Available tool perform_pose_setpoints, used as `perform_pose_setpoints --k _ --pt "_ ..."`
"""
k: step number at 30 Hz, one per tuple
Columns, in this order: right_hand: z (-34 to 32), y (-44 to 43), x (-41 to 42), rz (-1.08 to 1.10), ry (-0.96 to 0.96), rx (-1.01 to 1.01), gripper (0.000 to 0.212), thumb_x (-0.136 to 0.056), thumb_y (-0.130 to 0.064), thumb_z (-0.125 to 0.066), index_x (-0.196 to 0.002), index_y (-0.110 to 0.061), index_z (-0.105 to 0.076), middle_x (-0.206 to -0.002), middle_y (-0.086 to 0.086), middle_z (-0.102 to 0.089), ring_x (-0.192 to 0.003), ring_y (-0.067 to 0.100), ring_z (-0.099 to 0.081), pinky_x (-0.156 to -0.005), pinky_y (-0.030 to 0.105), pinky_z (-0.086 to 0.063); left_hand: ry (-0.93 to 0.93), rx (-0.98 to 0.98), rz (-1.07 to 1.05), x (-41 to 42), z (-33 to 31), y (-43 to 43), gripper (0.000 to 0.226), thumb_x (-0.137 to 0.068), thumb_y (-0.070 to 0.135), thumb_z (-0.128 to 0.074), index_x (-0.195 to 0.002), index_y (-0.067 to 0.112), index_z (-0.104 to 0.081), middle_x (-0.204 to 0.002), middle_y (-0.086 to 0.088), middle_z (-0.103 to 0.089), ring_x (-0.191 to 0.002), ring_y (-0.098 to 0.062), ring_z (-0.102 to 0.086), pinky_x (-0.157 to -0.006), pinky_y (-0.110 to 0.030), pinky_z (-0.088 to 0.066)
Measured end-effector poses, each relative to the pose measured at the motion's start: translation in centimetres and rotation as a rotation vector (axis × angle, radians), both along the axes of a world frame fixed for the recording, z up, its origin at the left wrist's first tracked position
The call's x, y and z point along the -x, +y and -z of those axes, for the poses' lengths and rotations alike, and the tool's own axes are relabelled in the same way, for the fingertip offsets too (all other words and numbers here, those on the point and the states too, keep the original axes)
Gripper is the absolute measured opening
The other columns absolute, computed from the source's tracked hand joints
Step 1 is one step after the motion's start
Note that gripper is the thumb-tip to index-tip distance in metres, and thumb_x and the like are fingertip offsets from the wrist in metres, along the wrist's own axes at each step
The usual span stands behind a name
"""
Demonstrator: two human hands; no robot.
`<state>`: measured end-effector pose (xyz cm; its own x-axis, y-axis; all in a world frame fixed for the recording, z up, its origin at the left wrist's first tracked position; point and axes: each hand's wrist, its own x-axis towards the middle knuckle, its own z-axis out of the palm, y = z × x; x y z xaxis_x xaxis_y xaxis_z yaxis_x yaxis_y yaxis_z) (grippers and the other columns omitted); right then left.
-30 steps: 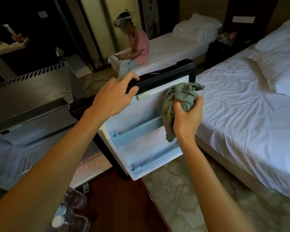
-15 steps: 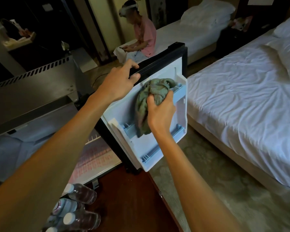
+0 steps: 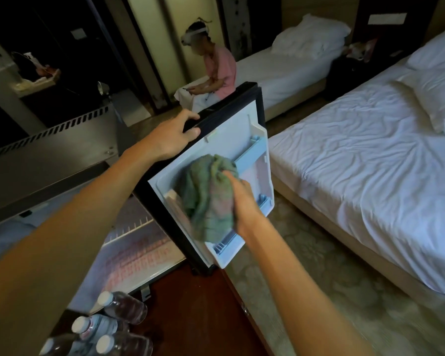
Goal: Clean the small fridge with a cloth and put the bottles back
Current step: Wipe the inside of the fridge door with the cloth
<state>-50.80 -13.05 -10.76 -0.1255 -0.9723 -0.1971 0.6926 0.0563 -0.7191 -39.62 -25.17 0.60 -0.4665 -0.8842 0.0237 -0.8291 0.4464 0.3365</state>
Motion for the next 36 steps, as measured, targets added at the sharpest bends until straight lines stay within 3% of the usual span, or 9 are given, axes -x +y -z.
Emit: perform_pose_setpoints --k 2,5,9,13,16,23,26,32,36 --pt "0.5 0.4 1.9 -0.076 -0.142 0.188 0.028 -0.099 -0.025 -0.056 -0.115 -0.002 -0.062 -0.091 0.005 -0.073 -0.088 0.022 -0.072 -0.074 0.024 -0.059 -0.04 0.041 0.045 -1.4 -0.3 0.9 0.042 -0.102 0.041 -0.047 -0.142 0.035 -0.039 -0.141 -0.009 -0.045 -0.128 -0.027 -0.044 -0.096 -0.035 -0.035" --pt "1.5 1.4 4.0 0.129 -0.142 -0.051 0.027 -0.098 -0.036 -0.056 -0.107 -0.011 -0.063 -0.074 0.0 -0.074 -0.068 0.014 -0.073 -0.058 0.026 -0.058 -0.03 0.179 0.04 -3.8 0.4 2.7 0.039 -0.099 0.037 -0.053 -0.136 0.034 -0.044 -0.131 -0.008 -0.044 -0.125 -0.027 -0.043 -0.102 -0.039 -0.037" --pt "1.9 1.4 4.9 0.129 -0.087 -0.011 0.053 -0.09 -0.038 -0.063 -0.139 -0.023 -0.049 -0.127 0.015 -0.065 -0.11 0.03 -0.068 -0.085 0.046 -0.058 -0.02 0.267 -0.044 -6.6 1.2 4.8 0.036 -0.098 0.045 -0.052 -0.131 0.033 -0.047 -0.127 -0.006 -0.047 -0.12 -0.027 -0.047 -0.098 -0.041 -0.042" --pt "0.4 1.8 3.3 0.108 0.115 0.051 0.038 -0.092 -0.026 -0.065 -0.126 -0.032 -0.05 -0.123 0.007 -0.066 -0.112 0.025 -0.066 -0.095 0.048 -0.054 -0.113 0.386 0.003 -8.9 0.7 5.4 0.034 -0.102 0.042 -0.043 -0.125 0.022 -0.059 -0.119 -0.004 -0.062 -0.109 -0.025 -0.051 -0.093 -0.042 -0.04" --pt "-0.3 1.7 0.9 0.21 0.32 0.091 0.047 -0.089 -0.022 -0.07 -0.128 -0.032 -0.045 -0.124 -0.001 -0.061 -0.113 0.016 -0.062 -0.096 0.044 -0.055 -0.13 0.453 0.063 -10.2 0.9 5.0 0.03 -0.105 0.033 -0.038 -0.118 0.023 -0.063 -0.108 0.004 -0.064 -0.106 -0.022 -0.052 -0.093 -0.035 -0.029" --pt "-1.2 -0.1 -5.1 0.329 0.545 0.171 0.055 -0.09 -0.017 -0.066 -0.137 -0.027 -0.038 -0.129 -0.005 -0.054 -0.118 0.009 -0.054 -0.097 0.03 -0.052 -0.091 0.267 0.091 -10.4 0.3 3.5 0.021 -0.103 0.033 -0.044 -0.104 0.023 -0.063 -0.098 0.01 -0.054 -0.108 -0.022 -0.047 -0.099 -0.052 -0.038" --pt "-1.2 -0.2 -7.0 0.369 0.6 0.197 0.054 -0.088 -0.014 -0.064 -0.132 -0.032 -0.037 -0.124 -0.005 -0.056 -0.113 0.006 -0.056 -0.1 0.034 -0.051 -0.128 0.243 0.094 -10.3 -0.2 3.0 0.022 -0.103 0.033 -0.045 -0.106 0.022 -0.064 -0.102 0.005 -0.057 -0.109 -0.023 -0.047 -0.1 -0.051 -0.037" --pt "0.1 0.7 -9.9 0.385 1.167 0.329 0.068 -0.082 -0.007 -0.068 -0.141 -0.028 -0.044 -0.144 0.006 -0.029 -0.126 0.023 -0.029 -0.098 0.033 -0.038 -0.087 0.227 0.067 -10.1 -0.1 2.5 0.024 -0.103 0.036 -0.046 -0.103 0.021 -0.065 -0.098 0.002 -0.055 -0.103 -0.018 -0.043 -0.097 -0.049 -0.037" --pt "2.3 1.3 -11.4 0.442 1.493 0.415 0.077 -0.075 -0.003 -0.079 -0.139 -0.029 -0.045 -0.148 0.011 -0.029 -0.122 0.043 -0.033 -0.076 0.051 -0.055 -0.047 0.235 0.07 -10.3 0.1 2.6 0.027 -0.103 0.04 -0.045 -0.101 0.022 -0.065 -0.1 -0.005 -0.06 -0.103 -0.027 -0.049 -0.096 -0.049 -0.038"
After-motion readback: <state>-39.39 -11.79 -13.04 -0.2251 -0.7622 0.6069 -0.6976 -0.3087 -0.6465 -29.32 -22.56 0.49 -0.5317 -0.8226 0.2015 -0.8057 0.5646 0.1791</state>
